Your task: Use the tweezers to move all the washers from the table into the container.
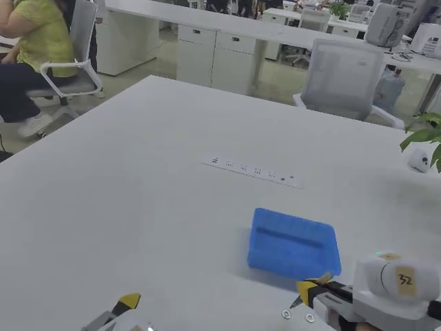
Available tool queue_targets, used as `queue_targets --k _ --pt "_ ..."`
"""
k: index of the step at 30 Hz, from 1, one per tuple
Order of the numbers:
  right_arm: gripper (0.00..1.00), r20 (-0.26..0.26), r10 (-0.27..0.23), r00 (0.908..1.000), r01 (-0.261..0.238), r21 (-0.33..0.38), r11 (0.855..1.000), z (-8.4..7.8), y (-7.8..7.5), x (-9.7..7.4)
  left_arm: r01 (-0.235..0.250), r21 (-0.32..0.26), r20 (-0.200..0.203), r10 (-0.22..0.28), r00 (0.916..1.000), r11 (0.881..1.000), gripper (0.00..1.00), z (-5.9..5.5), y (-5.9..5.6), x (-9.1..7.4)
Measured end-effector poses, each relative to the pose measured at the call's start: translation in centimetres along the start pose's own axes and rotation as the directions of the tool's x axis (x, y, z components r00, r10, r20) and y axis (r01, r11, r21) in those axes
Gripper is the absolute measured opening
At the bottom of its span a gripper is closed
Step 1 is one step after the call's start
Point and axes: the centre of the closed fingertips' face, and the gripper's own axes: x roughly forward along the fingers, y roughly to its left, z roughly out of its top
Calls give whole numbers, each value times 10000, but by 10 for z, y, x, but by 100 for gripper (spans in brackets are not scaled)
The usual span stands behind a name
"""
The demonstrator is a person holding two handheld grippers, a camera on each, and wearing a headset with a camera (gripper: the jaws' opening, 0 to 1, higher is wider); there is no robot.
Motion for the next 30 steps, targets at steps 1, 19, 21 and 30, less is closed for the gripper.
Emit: queue_targets --k 1,19,21,30 --pt "3 -59 5 10000 -5 51 10000 -2 0 1 -1 -15 -22 1 10000 10000 89 -1 0 0" --pt "2 -111 -57 9999 53 -339 9994 -12 6 5 -15 77 -183 17 9998 10000 89 -3 0 1" --pt "2 -96 -211 9997 201 -987 9949 -14 6 4 -4 72 -156 5 9999 10000 89 -3 0 1" --pt "2 -525 -101 9986 36 -1238 9923 -13 7 3 -37 125 -133 39 9999 9999 89 -3 0 1"
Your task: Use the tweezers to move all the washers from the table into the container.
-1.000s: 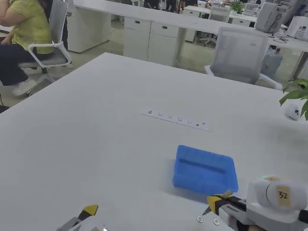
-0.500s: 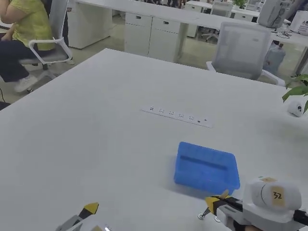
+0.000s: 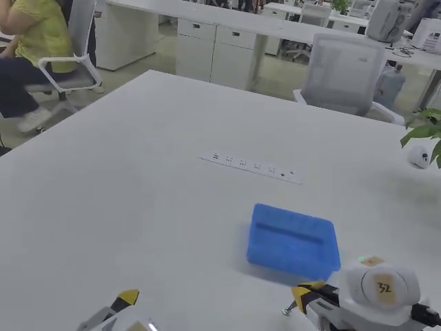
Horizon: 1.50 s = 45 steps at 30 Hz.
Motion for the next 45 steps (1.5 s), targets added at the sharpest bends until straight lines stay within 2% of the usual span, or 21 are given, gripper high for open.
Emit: queue_targets --k 8,14,21,30,37,45 --pt "1 83 36 10000 -37 134 9999 7 -3 -6 12 2 -91 -12 10000 10000 89 -1 0 0" --pt "1 147 190 9997 -199 676 9975 15 -6 -9 -112 -243 188 116 9998 9996 88 4 5 -2" --pt "1 155 191 9997 -204 881 9959 23 -10 -13 -138 -189 222 142 9997 9997 89 4 4 -2" --pt "1 348 143 9993 -179 1042 9944 41 -18 -16 -96 -147 99 97 9999 9998 89 2 3 -1" --pt "1 356 151 9993 -194 1244 9920 48 -24 -15 -99 -250 135 103 9999 9996 89 3 4 -2" --pt "1 534 3 9986 -63 1117 9937 65 -35 -15 -63 -188 52 64 10000 9998 88 1 3 -1"
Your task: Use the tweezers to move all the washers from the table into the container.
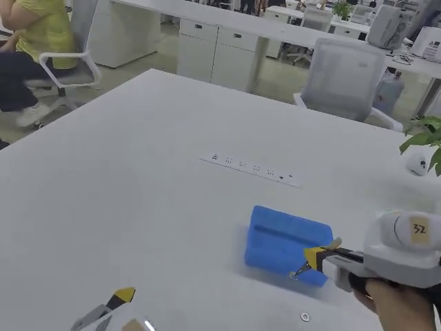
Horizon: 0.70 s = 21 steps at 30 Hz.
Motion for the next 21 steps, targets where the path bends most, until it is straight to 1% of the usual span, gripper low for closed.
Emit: queue_targets --k 6,8,17,21 --pt "1 252 -74 9997 73 46 10000 15 -9 3 -28 31 -57 28 10000 10000 88 -1 0 0" --pt "1 292 -89 9995 88 65 9999 18 -10 4 -31 24 -63 31 10000 10000 88 -1 0 0" --pt "1 280 -192 9994 190 55 9998 22 -16 16 -33 53 -151 34 9999 10000 87 -2 0 1" --pt "2 139 -189 9997 189 51 9998 18 -18 25 -1 129 -182 3 9998 9999 87 -3 -1 1"
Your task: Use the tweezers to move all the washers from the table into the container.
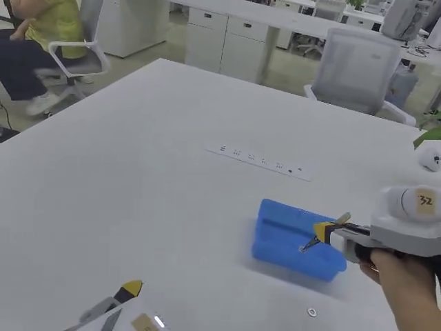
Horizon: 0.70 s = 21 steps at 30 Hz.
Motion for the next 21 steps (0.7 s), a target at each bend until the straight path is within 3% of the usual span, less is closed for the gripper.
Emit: queue_targets --k 21 --pt "2 -902 -204 9957 204 -14 9998 -24 -18 45 25 -71 -293 -27 9996 10000 86 -5 1 2"
